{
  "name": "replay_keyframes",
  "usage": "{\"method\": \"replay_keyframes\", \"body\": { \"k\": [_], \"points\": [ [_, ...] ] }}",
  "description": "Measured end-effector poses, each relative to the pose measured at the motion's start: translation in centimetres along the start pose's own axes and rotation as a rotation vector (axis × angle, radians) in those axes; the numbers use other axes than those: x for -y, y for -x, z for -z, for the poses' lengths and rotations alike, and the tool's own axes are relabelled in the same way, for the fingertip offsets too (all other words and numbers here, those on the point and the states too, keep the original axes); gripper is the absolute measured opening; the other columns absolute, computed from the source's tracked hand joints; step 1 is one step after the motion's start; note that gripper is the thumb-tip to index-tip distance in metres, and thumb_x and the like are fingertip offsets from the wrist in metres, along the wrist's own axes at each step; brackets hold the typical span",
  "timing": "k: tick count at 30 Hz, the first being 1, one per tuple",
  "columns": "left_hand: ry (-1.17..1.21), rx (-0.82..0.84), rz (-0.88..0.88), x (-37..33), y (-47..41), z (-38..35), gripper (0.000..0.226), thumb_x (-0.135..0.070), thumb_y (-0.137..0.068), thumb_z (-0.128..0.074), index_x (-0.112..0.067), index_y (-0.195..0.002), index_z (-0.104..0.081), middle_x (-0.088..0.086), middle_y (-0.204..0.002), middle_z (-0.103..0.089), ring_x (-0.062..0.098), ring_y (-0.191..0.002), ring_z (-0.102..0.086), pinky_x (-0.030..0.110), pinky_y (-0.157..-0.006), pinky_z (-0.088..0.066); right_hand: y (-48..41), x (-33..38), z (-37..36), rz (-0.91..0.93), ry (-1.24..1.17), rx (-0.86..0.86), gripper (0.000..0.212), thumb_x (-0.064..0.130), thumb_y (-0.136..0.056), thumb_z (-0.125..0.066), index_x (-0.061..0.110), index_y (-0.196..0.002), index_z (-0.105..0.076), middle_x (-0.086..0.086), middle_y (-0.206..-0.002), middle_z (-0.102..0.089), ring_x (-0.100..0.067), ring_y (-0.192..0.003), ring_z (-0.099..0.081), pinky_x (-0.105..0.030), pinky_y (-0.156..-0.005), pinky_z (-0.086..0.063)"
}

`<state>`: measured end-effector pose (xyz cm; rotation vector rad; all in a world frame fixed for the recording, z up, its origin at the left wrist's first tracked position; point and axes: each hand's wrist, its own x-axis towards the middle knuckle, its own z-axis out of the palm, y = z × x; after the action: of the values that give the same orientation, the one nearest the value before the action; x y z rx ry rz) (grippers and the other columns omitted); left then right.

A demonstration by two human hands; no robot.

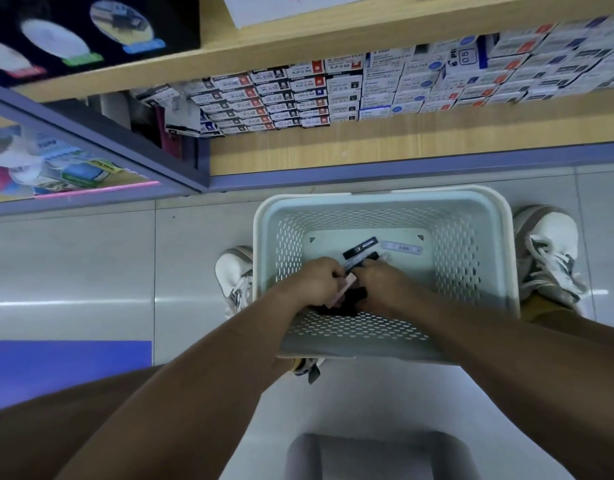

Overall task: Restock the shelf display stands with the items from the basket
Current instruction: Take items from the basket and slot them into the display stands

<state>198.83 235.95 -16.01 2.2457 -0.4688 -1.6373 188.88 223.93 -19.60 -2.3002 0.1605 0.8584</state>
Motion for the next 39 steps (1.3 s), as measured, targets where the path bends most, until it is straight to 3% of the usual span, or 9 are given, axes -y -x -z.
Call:
{"method": "replay_keyframes", "body": {
  "k": [4, 6, 9, 14, 19, 26, 30, 35, 39],
  "points": [
    [0.385, -0.105, 0.081, -0.3, -0.1, -0.4, 0.014, -0.014, -0.099, -0.047, -0.01, -0.1, -0.06, 0.01, -0.084, -0.069, 0.016, -0.068, -0.067, 0.024, -0.06, -0.056, -0.6, 0.8, 0.1, -0.046, 0.044, 0.089, 0.035, 0.027, -0.091, -0.056, 0.016, -0.123, -0.062, -0.006, -0.121, -0.064, -0.026, -0.109, -0.061, -0.033, -0.092, -0.05],
    [0.621, -0.12, 0.119, -0.5, 0.2, -0.7, 0.013, -0.012, -0.1, -0.045, -0.012, -0.098, -0.058, 0.008, -0.079, -0.067, 0.015, -0.063, -0.067, 0.023, -0.055, -0.054, -0.6, 0.2, 0.2, -0.036, -0.114, 0.024, 0.015, 0.02, -0.088, -0.064, 0.014, -0.101, -0.071, -0.005, -0.101, -0.071, -0.023, -0.094, -0.066, -0.029, -0.081, -0.05],
    [0.881, -0.219, 0.136, -0.6, 0.1, -1.4, 0.02, -0.006, -0.098, -0.046, -0.015, -0.089, -0.061, 0.011, -0.083, -0.067, 0.021, -0.071, -0.067, 0.034, -0.068, -0.056, 0.2, -1.0, 1.1, -0.241, -0.644, -0.055, 0.005, 0.012, -0.089, -0.069, 0.013, -0.094, -0.07, -0.005, -0.086, -0.071, -0.015, -0.072, -0.065, -0.021, -0.063, -0.047],
    [1.082, -0.365, 0.165, -1.3, -0.3, -3.2, 0.018, -0.004, -0.095, -0.052, -0.009, -0.091, -0.069, 0.014, -0.093, -0.071, 0.03, -0.084, -0.068, 0.05, -0.083, -0.055, 1.2, 0.4, 2.7, -0.419, -1.451, 0.058, 0.038, -0.017, -0.086, -0.046, 0.011, -0.107, -0.063, -0.009, -0.082, -0.071, -0.022, -0.076, -0.07, -0.037, -0.08, -0.057],
    [1.084, -0.359, 0.094, -2.8, 0.1, -3.6, 0.014, -0.008, -0.092, -0.058, -0.011, -0.099, -0.07, 0.01, -0.099, -0.073, 0.026, -0.092, -0.069, 0.04, -0.083, -0.056, 1.2, 1.2, 3.3, -0.424, -1.574, 0.128, 0.03, -0.005, -0.083, -0.048, 0.012, -0.104, -0.06, -0.01, -0.082, -0.064, -0.029, -0.078, -0.067, -0.052, -0.082, -0.056],
    [0.8, -0.325, -0.083, -3.5, -0.4, -1.9, 0.016, 0.0, -0.083, -0.068, -0.005, -0.098, -0.071, 0.004, -0.082, -0.069, 0.014, -0.073, -0.065, 0.025, -0.071, -0.056, 1.7, -0.2, 3.3, -0.416, -1.624, 0.011, 0.027, -0.006, -0.091, -0.054, 0.017, -0.1, -0.066, -0.008, -0.082, -0.063, -0.018, -0.064, -0.059, -0.033, -0.068, -0.057],
    [0.949, -0.321, -0.059, -3.3, -1.1, -1.5, 0.019, 0.0, -0.084, -0.068, -0.004, -0.102, -0.066, 0.007, -0.089, -0.068, 0.022, -0.083, -0.067, 0.028, -0.075, -0.057, 1.6, -1.0, 4.1, -0.458, -1.637, 0.002, 0.028, 0.0, -0.089, -0.052, 0.019, -0.103, -0.067, -0.01, -0.098, -0.064, -0.024, -0.082, -0.06, -0.033, -0.066, -0.052],
    [0.89, -0.425, -0.003, -2.9, -1.3, -2.1, 0.01, -0.001, -0.083, -0.069, -0.002, -0.092, -0.067, 0.009, -0.082, -0.068, 0.015, -0.06, -0.065, 0.026, -0.058, -0.057, 1.5, -0.8, 3.5, -0.526, -1.738, 0.062, 0.027, 0.006, -0.092, -0.044, 0.014, -0.107, -0.065, -0.015, -0.092, -0.07, -0.031, -0.087, -0.072, -0.046, -0.074, -0.058],
    [0.142, -0.572, -0.08, -1.6, -2.6, -2.3, 0.032, -0.018, -0.083, -0.07, -0.014, -0.114, -0.066, 0.006, -0.112, -0.065, 0.02, -0.103, -0.06, 0.03, -0.093, -0.047, 1.5, -0.9, 3.3, -0.631, -1.615, -0.195, 0.025, 0.003, -0.089, -0.041, 0.011, -0.087, -0.064, -0.011, -0.077, -0.067, -0.026, -0.078, -0.07, -0.032, -0.067, -0.053]
  ]
}}
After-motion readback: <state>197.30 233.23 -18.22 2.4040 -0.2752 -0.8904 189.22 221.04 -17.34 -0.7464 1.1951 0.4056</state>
